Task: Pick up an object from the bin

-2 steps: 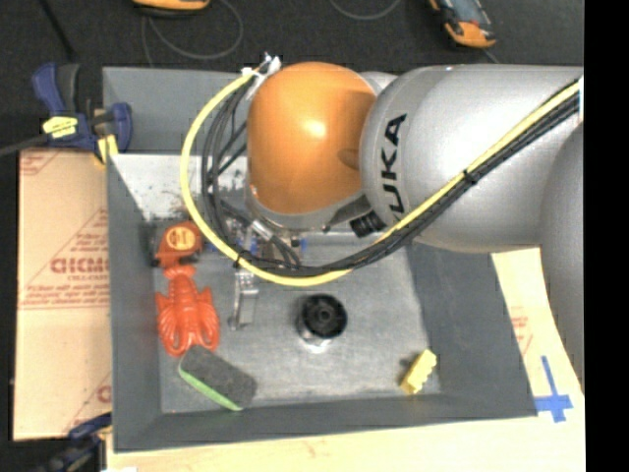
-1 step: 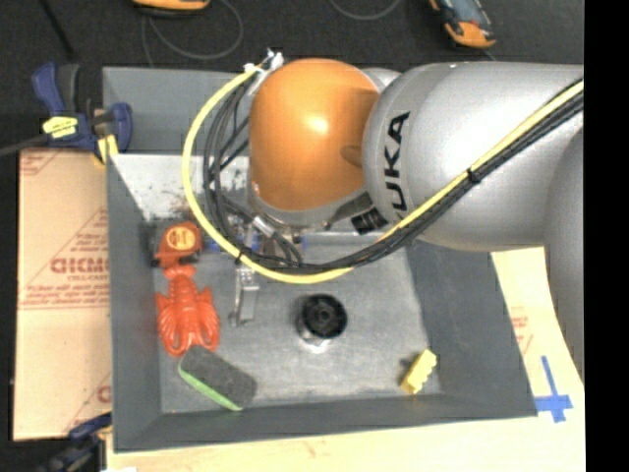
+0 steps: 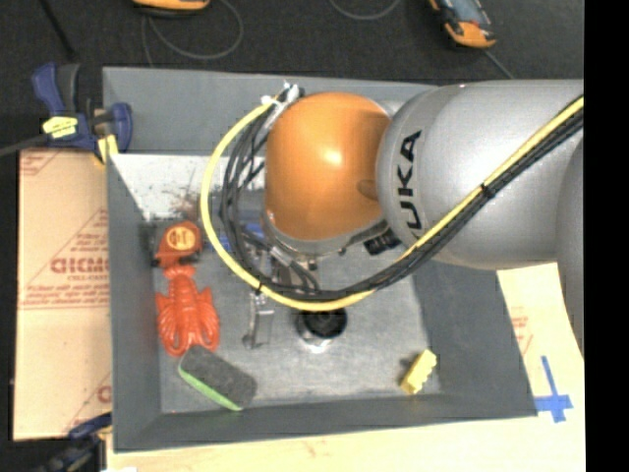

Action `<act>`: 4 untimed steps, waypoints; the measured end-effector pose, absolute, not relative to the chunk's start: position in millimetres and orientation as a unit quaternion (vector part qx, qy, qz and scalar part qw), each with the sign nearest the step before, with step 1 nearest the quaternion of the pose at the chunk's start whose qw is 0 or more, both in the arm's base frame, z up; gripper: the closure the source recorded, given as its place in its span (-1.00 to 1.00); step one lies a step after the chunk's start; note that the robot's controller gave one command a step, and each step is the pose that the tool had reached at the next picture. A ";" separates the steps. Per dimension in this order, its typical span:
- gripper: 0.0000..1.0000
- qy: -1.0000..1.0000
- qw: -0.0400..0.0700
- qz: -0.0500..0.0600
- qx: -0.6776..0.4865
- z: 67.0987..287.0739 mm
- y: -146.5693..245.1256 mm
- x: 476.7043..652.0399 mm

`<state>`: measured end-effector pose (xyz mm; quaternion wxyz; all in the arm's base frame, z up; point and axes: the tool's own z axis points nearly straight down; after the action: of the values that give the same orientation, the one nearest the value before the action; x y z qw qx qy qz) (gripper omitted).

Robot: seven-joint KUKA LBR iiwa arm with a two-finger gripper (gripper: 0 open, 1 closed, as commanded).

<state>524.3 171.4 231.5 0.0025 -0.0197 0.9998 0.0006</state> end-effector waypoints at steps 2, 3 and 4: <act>-1.00 1.000 0.001 0.000 -0.002 204.3 133.6 548.1; -1.00 0.999 0.001 0.000 -0.032 201.2 129.9 550.3; -1.00 0.988 -0.001 -0.002 -0.153 207.2 99.9 550.4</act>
Offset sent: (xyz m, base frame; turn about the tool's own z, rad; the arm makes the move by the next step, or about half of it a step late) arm 0.0279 -0.0507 -0.0383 -0.0934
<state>550.4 99.9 207.2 -0.0008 -0.1528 0.9883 -0.0020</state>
